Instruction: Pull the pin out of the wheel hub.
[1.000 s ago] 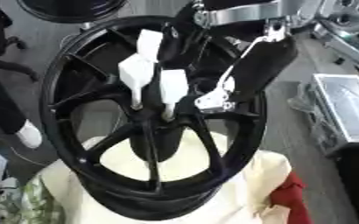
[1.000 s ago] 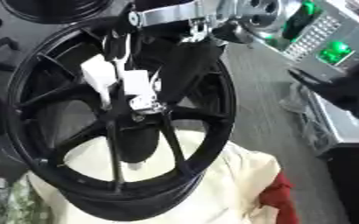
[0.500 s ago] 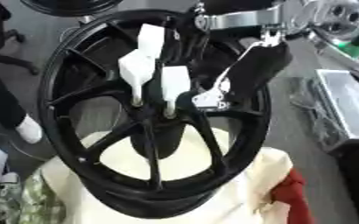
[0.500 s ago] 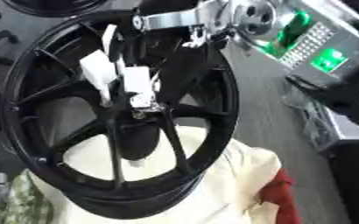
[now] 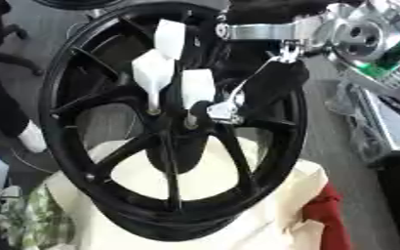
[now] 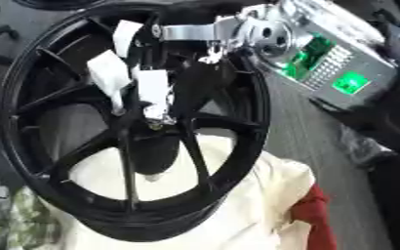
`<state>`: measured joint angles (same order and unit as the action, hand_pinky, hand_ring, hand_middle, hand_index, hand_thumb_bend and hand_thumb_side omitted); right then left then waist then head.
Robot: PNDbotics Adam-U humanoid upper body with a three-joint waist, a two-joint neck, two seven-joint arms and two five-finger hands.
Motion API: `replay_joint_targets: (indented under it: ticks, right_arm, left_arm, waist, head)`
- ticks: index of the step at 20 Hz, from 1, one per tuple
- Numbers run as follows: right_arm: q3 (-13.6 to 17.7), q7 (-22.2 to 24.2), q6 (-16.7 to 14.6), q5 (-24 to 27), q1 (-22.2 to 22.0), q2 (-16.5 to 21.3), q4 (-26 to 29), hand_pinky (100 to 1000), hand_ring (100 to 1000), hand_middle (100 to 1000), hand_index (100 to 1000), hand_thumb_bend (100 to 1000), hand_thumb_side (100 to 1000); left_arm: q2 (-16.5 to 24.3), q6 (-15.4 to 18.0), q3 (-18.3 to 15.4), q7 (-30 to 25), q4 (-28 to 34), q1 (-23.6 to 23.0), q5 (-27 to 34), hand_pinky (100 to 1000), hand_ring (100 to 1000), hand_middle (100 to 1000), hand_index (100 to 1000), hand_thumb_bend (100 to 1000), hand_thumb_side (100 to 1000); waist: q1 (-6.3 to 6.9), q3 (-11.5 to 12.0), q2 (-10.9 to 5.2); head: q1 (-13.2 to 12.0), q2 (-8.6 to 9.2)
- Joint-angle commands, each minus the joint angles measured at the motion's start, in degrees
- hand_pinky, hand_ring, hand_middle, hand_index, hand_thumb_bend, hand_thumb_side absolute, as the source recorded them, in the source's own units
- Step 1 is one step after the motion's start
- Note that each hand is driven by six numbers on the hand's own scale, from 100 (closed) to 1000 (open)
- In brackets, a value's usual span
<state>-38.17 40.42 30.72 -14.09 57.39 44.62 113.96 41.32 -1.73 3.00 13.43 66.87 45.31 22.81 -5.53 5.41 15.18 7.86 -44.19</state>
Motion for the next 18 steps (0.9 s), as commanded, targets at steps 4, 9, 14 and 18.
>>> replay_joint_targets:
  ticks: [4,9,14,18]
  right_arm:
    - [1.5,2.6,4.0,-1.3,0.3,0.9,0.6,844,812,788,855,324,470]
    - [1.6,2.6,4.4,-2.3,-0.2,1.1,0.6,844,811,787,855,330,470]
    - [1.8,2.9,5.1,-3.4,-0.7,1.3,0.6,843,810,783,853,327,462]
    - [1.8,3.1,5.8,-4.0,-1.0,1.2,0.5,841,806,778,850,324,455]
  left_arm:
    - [1.5,0.1,-0.4,-0.2,1.4,1.1,0.3,798,828,767,813,1000,504]
    - [1.5,0.0,-0.4,-0.2,1.5,1.2,0.2,799,828,765,811,1000,501]
    - [1.5,0.0,-0.5,-0.2,1.5,1.2,0.2,799,827,763,809,1000,499]
    - [1.4,0.0,-0.4,-0.2,1.6,1.2,0.2,799,827,762,809,1000,498]
  waist:
    - [0.36,0.3,-0.45]
    - [0.34,0.5,0.05]
    - [0.33,0.7,0.45]
    - [0.33,0.8,0.66]
  head:
    - [0.3,0.08]
    - [0.4,0.08]
    - [0.6,0.08]
    - [0.8,0.08]
